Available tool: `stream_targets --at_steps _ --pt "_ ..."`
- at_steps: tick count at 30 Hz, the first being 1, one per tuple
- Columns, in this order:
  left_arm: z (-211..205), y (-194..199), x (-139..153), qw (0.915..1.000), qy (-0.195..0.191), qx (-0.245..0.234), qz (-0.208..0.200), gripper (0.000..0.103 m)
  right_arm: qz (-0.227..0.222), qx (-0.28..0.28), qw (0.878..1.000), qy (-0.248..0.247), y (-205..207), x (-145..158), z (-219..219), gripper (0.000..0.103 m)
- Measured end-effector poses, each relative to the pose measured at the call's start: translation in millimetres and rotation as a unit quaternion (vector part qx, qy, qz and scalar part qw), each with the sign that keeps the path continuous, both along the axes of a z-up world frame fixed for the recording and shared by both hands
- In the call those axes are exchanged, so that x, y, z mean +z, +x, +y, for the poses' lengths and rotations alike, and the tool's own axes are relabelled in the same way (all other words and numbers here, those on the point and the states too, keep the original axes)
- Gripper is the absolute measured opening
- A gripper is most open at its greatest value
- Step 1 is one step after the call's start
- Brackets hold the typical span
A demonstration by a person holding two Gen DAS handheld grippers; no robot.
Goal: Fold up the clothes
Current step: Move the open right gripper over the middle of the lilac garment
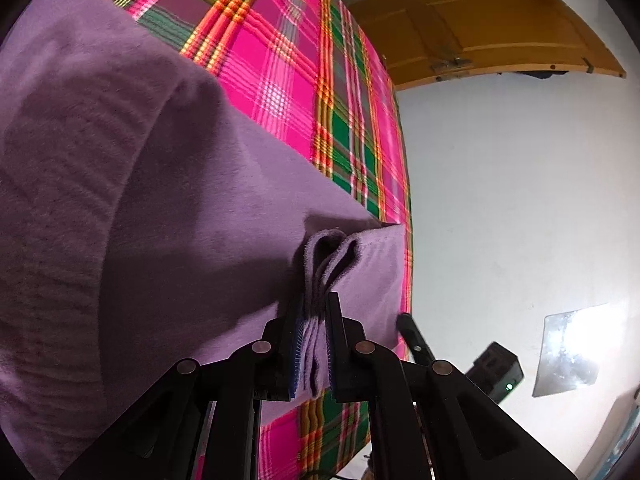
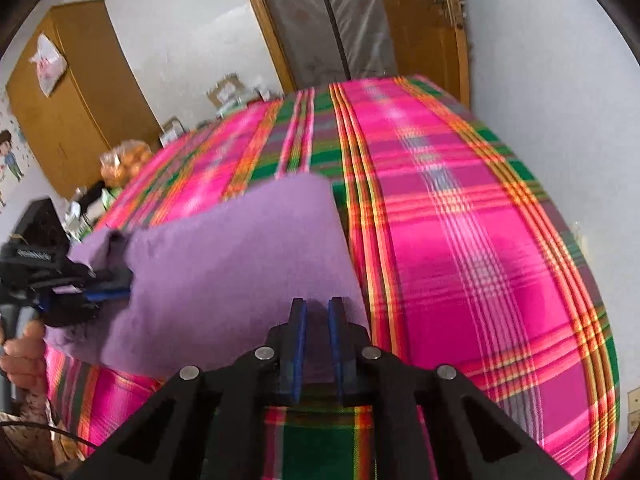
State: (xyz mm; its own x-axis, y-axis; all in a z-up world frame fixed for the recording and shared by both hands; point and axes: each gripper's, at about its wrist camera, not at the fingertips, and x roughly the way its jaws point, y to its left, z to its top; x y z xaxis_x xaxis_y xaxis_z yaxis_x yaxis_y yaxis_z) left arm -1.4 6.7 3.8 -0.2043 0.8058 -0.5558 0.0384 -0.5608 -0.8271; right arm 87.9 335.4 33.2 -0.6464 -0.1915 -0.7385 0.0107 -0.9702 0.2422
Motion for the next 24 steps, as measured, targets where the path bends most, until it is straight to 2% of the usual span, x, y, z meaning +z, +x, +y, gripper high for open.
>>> stream_targets --at_steps 3,9,13,17,22,24 --pt "-3 3 2 1.0000 -0.006 0.004 0.001 0.009 -0.009 0.002 1.000 0.006 -3 5 -2 0.012" --pt "-4 -1 14 0.9993 -0.026 0.013 0.022 0.009 0.024 0.002 1.000 0.000 -28 23 -5 0.012" --pt "1 -3 19 0.9984 -0.039 0.005 0.041 0.009 0.001 -0.002 1.000 -0.015 -50 8 -1 0.012" --pt "23 -19 26 0.9977 -0.040 -0.008 0.053 0.009 -0.002 -0.001 1.000 -0.004 -52 5 -4 0.012" --pt "16 -15 30 0.9968 -0.048 -0.008 0.063 0.009 0.014 0.001 1.000 0.011 -59 15 -8 0.012" --pt "-5 7 33 0.9960 -0.049 -0.006 0.074 0.009 0.004 0.000 1.000 0.015 -69 10 -9 0.012"
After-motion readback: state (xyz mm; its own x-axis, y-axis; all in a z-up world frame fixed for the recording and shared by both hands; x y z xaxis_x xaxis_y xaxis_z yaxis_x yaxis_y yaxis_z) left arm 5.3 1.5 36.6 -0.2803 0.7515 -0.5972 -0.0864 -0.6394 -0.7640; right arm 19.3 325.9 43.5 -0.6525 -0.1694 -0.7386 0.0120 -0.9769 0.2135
